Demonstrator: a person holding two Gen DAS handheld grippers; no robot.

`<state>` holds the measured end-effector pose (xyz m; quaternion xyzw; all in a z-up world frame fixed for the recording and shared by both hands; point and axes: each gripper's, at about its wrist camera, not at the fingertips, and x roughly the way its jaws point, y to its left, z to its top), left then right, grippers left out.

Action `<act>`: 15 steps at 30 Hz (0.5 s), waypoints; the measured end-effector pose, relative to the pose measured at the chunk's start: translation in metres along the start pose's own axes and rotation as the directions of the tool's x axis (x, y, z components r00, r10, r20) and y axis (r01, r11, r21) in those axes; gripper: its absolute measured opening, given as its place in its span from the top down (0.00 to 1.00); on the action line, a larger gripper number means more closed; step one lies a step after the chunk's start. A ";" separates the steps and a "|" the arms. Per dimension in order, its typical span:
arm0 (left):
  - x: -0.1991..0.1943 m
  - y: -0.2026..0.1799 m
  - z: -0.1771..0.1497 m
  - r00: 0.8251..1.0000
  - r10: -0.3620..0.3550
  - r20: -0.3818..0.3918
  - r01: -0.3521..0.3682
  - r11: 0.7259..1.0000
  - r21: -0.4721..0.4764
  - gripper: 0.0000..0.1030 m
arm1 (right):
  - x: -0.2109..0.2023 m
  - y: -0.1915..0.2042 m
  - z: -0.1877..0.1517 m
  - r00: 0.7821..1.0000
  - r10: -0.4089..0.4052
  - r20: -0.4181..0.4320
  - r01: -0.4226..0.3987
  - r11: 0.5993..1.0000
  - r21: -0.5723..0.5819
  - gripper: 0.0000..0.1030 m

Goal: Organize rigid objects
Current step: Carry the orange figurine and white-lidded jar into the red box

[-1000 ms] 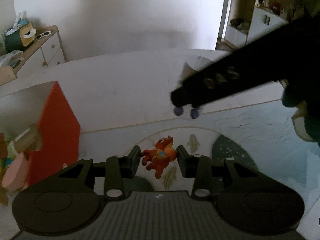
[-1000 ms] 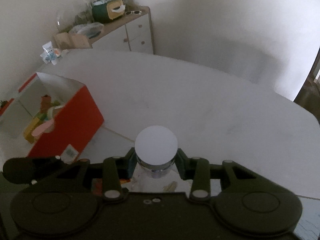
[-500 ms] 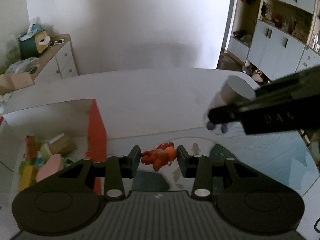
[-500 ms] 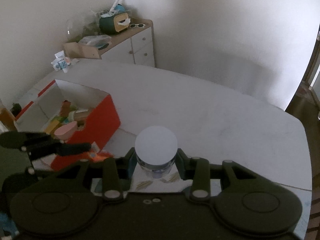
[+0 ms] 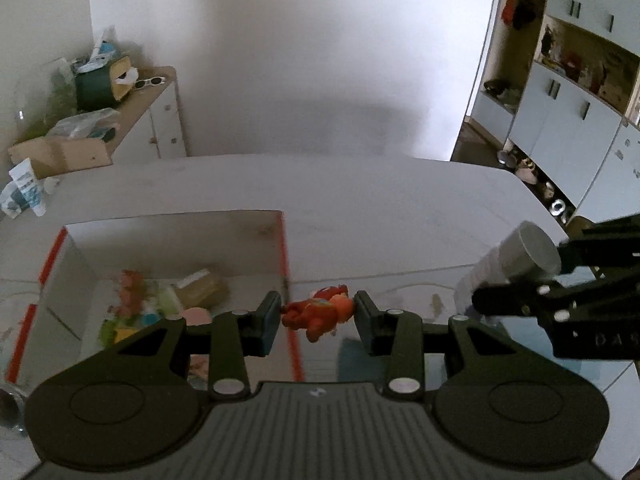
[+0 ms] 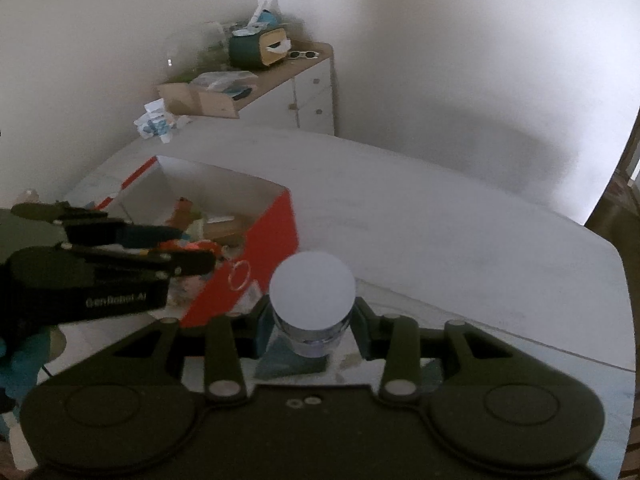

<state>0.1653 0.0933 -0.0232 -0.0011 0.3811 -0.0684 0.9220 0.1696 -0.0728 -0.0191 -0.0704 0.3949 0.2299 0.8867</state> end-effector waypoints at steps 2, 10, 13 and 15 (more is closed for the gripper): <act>-0.004 0.012 0.000 1.000 0.008 0.003 -0.008 1.000 0.002 0.62 | 0.002 0.011 0.003 1.000 0.004 0.002 -0.004 1.000 -0.004 0.61; -0.014 0.059 -0.002 1.000 0.027 -0.001 -0.027 1.000 0.000 0.62 | 0.014 0.050 0.011 1.000 0.016 0.000 -0.016 1.000 -0.023 0.61; -0.016 0.077 -0.001 0.999 0.035 0.004 -0.035 0.999 -0.003 0.62 | 0.019 0.064 0.016 1.000 0.016 -0.002 -0.017 0.999 -0.032 0.61; -0.017 0.089 0.000 0.999 0.045 0.005 -0.045 0.999 -0.006 0.62 | 0.023 0.072 0.021 1.000 0.016 -0.001 -0.016 0.999 -0.036 0.61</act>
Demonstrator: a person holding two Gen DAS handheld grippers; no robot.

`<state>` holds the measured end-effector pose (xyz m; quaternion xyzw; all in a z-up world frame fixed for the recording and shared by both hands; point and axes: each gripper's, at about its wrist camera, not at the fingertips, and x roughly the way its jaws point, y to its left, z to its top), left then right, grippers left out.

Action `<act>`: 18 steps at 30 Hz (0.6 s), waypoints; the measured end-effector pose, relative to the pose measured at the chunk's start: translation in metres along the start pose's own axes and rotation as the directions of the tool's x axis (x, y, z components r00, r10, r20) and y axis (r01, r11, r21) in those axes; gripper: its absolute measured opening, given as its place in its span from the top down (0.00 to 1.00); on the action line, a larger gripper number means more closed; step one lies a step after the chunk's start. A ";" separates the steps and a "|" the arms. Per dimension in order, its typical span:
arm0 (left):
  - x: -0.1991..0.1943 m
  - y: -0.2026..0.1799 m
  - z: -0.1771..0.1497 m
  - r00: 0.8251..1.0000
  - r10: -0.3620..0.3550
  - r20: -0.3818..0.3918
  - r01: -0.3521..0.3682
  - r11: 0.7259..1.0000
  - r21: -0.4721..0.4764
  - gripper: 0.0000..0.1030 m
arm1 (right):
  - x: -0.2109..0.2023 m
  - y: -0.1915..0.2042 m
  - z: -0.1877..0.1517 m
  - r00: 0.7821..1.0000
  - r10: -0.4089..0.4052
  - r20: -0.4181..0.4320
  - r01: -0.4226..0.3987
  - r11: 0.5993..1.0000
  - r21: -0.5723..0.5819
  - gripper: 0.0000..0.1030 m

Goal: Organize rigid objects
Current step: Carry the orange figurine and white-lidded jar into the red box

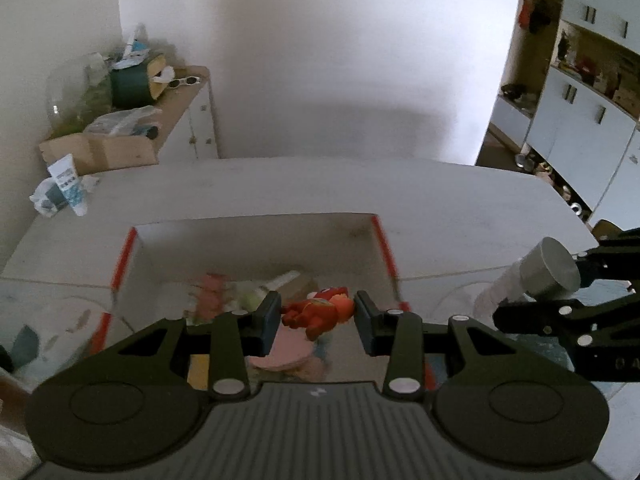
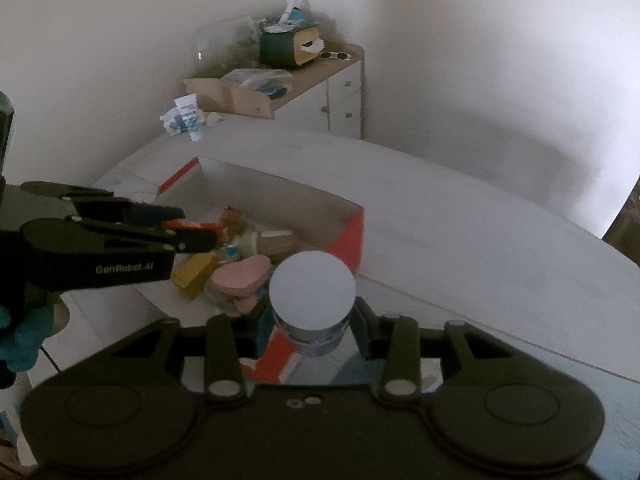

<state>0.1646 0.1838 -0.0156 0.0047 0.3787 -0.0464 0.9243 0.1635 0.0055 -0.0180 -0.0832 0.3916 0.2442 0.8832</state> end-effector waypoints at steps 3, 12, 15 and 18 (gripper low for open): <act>-0.001 0.019 0.004 1.000 0.011 0.007 -0.011 1.000 -0.007 0.62 | 0.005 0.011 0.006 1.000 0.002 0.001 -0.002 1.000 -0.008 0.61; 0.020 0.066 0.004 0.998 0.042 -0.040 -0.043 0.999 -0.020 0.62 | 0.041 0.037 0.022 0.999 0.002 -0.036 -0.003 1.000 -0.024 0.61; 0.038 0.075 0.003 0.994 0.026 -0.107 -0.027 1.000 -0.005 0.62 | 0.059 0.043 0.024 0.997 0.005 -0.076 -0.007 0.999 -0.032 0.61; 0.055 0.081 0.001 0.988 0.033 -0.153 -0.031 0.999 0.013 0.62 | 0.078 0.047 0.025 0.994 0.001 -0.113 -0.006 0.999 -0.042 0.61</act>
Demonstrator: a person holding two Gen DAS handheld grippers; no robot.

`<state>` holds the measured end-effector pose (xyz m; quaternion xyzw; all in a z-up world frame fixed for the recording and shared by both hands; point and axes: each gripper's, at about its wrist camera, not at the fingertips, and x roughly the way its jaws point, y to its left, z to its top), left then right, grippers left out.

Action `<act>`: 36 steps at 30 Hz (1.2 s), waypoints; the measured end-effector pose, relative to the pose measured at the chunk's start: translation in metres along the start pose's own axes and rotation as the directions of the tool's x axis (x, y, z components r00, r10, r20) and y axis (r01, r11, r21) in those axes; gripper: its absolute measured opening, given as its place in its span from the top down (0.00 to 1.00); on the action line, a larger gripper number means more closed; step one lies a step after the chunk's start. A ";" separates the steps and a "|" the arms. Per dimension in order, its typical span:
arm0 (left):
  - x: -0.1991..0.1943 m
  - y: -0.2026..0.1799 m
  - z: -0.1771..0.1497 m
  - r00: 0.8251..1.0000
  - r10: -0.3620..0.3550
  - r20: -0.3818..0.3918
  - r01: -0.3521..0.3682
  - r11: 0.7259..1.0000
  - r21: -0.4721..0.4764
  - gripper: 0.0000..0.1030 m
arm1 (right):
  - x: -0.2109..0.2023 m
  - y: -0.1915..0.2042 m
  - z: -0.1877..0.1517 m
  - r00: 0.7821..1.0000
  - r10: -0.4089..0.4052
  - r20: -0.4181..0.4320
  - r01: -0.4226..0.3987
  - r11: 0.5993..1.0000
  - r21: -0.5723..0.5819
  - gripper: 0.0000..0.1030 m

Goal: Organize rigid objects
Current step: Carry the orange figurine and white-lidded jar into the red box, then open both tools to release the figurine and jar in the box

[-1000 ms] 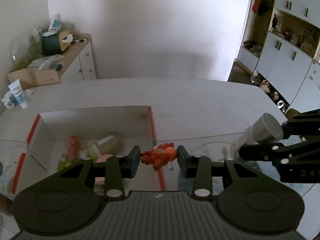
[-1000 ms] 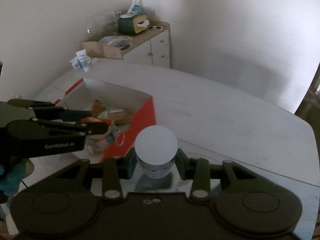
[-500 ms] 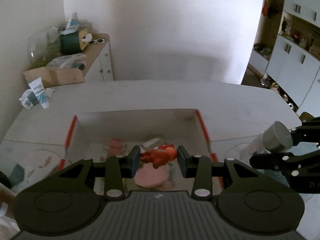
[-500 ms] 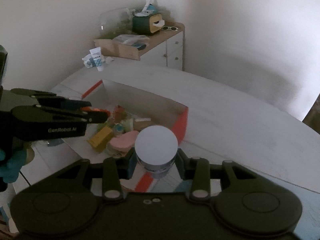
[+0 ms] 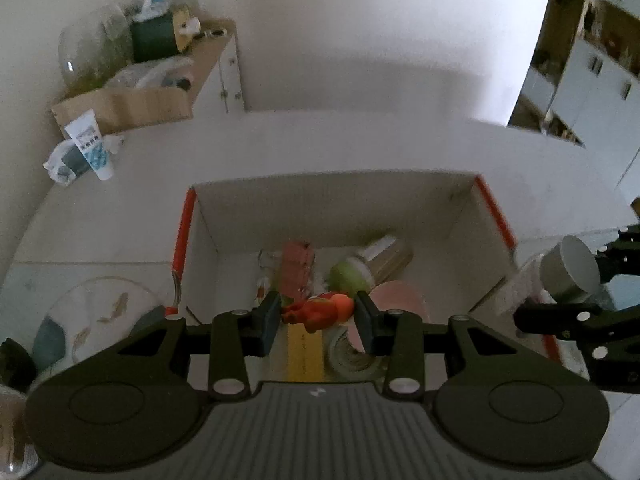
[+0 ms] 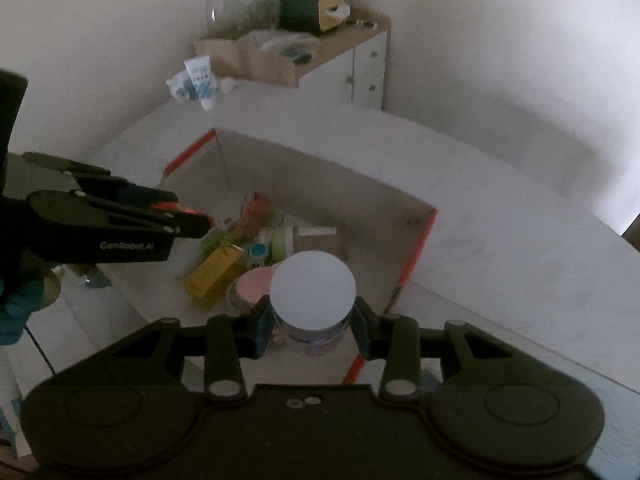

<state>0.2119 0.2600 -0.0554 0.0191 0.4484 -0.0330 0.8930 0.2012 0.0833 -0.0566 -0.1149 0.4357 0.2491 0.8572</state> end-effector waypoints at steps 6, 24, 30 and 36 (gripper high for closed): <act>0.026 0.007 0.005 0.999 0.018 -0.046 -0.017 1.000 0.018 0.62 | 0.030 0.007 0.003 0.997 0.010 -0.071 -0.011 1.000 -0.019 0.61; 0.081 -0.005 0.003 0.987 0.011 -0.159 0.002 0.997 0.081 0.62 | 0.077 0.019 -0.003 0.980 0.002 -0.198 -0.028 0.991 -0.130 0.60; 0.091 -0.008 0.001 0.981 0.018 -0.191 -0.001 0.996 0.092 0.62 | 0.081 0.021 0.000 0.980 -0.022 -0.197 -0.007 0.989 -0.146 0.58; 0.093 -0.011 0.003 0.976 0.026 -0.217 -0.002 0.994 0.111 0.62 | 0.081 0.019 0.001 0.981 -0.009 -0.193 -0.015 0.992 -0.126 0.51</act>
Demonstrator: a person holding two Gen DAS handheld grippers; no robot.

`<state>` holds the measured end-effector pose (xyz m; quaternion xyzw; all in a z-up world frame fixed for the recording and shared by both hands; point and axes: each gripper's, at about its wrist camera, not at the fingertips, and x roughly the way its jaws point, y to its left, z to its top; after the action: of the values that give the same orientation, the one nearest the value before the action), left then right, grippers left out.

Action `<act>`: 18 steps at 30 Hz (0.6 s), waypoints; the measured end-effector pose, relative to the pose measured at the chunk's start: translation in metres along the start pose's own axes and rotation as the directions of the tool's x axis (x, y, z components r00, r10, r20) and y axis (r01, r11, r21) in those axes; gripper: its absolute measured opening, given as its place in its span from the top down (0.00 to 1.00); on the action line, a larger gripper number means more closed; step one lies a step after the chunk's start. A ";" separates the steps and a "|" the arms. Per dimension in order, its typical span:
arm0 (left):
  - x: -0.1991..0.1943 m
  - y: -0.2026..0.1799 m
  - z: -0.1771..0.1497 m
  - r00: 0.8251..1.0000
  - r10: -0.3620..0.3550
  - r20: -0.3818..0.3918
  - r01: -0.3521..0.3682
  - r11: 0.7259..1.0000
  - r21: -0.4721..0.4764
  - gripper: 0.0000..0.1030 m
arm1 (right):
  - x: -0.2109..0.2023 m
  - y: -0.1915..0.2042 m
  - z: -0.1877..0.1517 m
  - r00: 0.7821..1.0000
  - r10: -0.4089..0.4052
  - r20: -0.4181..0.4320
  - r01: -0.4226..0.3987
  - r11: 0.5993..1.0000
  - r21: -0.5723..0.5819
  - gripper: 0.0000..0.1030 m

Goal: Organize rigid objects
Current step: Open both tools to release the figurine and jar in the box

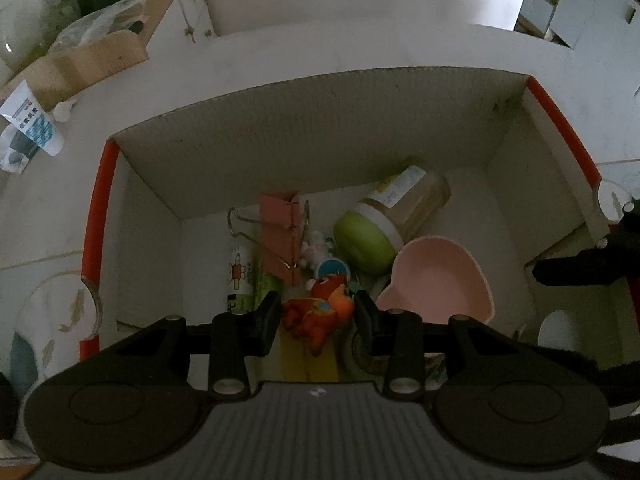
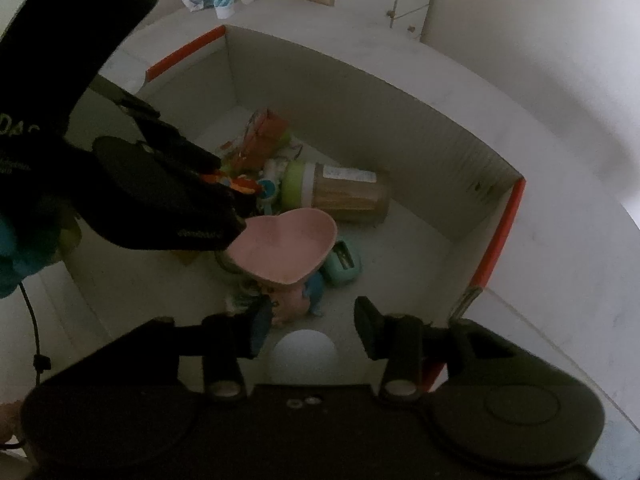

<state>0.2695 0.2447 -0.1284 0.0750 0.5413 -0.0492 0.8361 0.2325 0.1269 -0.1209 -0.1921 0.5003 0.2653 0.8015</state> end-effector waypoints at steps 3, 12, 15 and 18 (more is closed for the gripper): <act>0.001 0.001 0.000 1.000 -0.007 -0.008 0.007 1.000 -0.009 0.56 | -0.004 0.000 -0.001 1.000 -0.001 0.013 0.001 1.000 0.002 0.43; -0.016 0.002 -0.009 0.999 -0.027 0.038 0.029 0.999 -0.037 0.33 | -0.019 -0.007 -0.007 0.998 0.002 0.058 -0.004 1.000 0.031 0.37; -0.026 0.002 -0.014 0.998 -0.026 0.065 0.029 0.999 -0.041 0.33 | -0.027 -0.007 -0.011 0.996 0.003 0.086 -0.007 0.999 0.040 0.31; -0.038 0.002 -0.019 0.995 -0.021 0.099 0.025 0.999 -0.046 0.33 | -0.039 -0.009 -0.016 0.993 0.010 0.120 -0.017 0.998 0.060 0.27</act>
<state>0.2370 0.2506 -0.1008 0.0465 0.5014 -0.0497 0.8625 0.2128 0.1020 -0.0922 -0.1480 0.4605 0.2665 0.8337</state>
